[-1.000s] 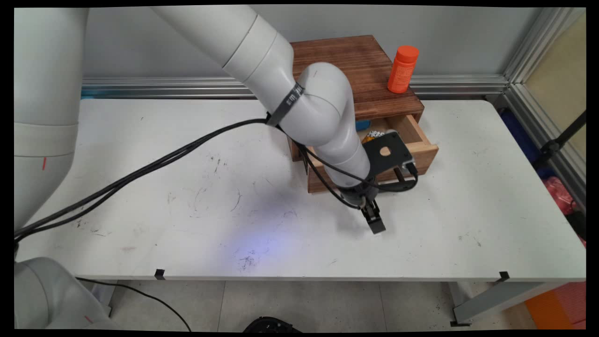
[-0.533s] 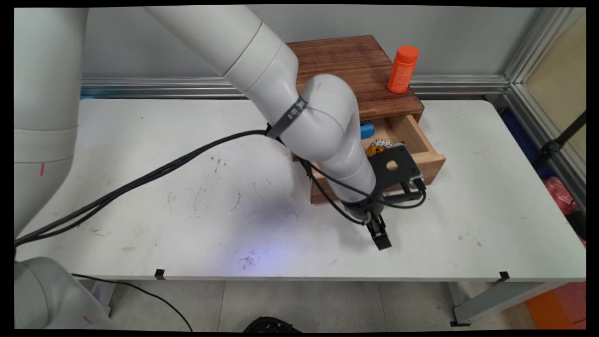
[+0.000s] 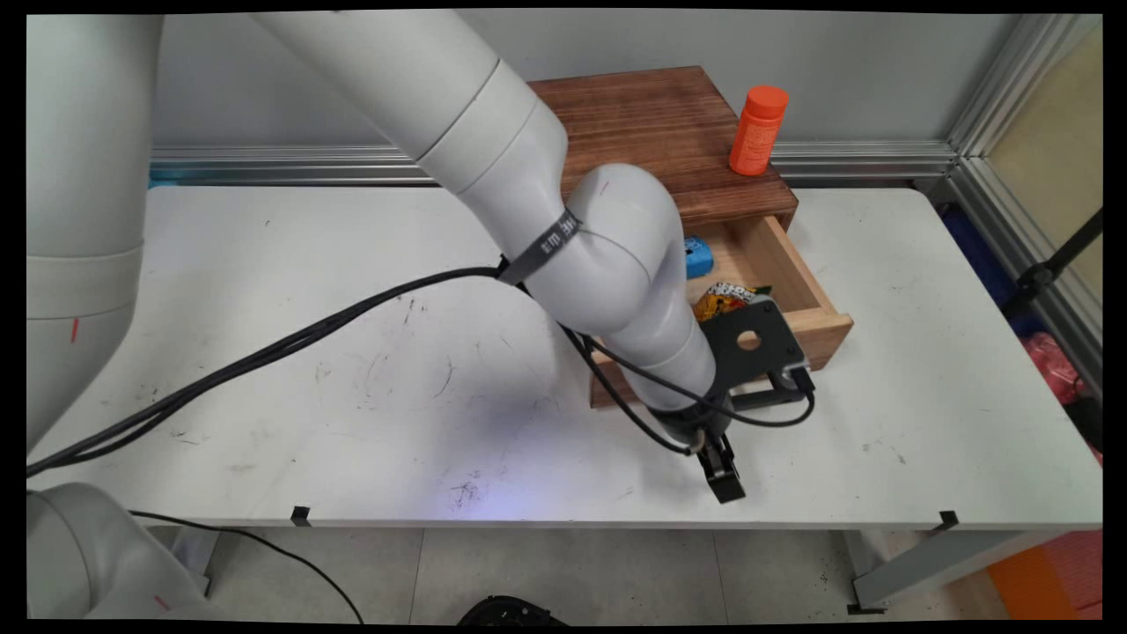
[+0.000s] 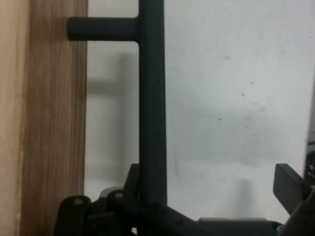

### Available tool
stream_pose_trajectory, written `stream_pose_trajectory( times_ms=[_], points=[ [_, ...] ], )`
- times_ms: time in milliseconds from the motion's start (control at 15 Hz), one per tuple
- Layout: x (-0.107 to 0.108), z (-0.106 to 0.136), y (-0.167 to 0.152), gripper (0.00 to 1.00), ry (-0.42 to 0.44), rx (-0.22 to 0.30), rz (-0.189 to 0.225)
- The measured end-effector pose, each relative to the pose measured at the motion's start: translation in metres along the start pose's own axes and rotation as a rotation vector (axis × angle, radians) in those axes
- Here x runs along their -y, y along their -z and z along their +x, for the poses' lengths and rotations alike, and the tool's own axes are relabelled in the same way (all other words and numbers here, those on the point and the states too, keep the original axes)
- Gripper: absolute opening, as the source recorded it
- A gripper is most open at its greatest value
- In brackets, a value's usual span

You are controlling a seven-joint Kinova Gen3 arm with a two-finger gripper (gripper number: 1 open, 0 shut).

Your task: Open the drawer

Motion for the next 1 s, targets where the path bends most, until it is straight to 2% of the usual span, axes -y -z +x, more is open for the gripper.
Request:
stream_pose_trajectory(
  times_ms=[1000],
  points=[
    [-0.054, 0.001, 0.011, 1.00, -0.041, -0.019, -0.047]
  ],
)
